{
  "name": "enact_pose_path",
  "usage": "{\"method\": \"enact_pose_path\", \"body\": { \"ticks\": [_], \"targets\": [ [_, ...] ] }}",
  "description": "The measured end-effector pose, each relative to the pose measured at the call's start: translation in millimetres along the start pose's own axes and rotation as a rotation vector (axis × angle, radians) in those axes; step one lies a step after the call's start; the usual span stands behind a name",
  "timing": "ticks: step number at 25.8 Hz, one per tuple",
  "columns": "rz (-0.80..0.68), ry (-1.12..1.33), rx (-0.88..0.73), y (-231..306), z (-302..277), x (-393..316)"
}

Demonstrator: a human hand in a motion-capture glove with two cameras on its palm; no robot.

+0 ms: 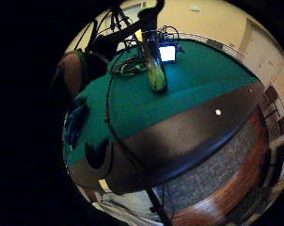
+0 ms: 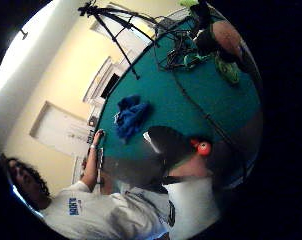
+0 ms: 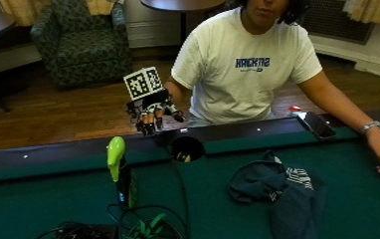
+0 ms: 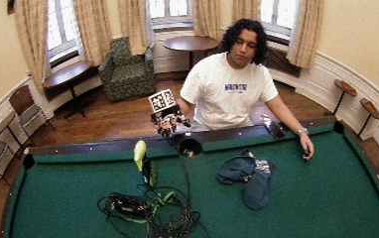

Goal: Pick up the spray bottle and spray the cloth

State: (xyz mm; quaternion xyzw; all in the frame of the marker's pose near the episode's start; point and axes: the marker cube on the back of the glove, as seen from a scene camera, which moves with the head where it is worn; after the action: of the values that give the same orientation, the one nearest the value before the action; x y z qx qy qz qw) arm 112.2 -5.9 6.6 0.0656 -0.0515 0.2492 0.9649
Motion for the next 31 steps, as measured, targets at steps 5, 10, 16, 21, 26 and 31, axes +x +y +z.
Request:
{"method": "enact_pose_path", "body": {
  "ticks": [5, 10, 16, 21, 26, 31],
  "targets": [
    [0.104, -0.088, -0.002, -15, 5, 15],
    [0.203, -0.210, 0.014, -28, 8, 33],
    [0.295, -0.263, 0.023, -43, 12, 60],
    [0.325, -0.350, 0.022, -75, 18, 73],
    [0.371, -0.473, 0.016, -127, 27, 60],
    [0.411, -0.596, 0.001, -146, 36, 66]
  ]
}}
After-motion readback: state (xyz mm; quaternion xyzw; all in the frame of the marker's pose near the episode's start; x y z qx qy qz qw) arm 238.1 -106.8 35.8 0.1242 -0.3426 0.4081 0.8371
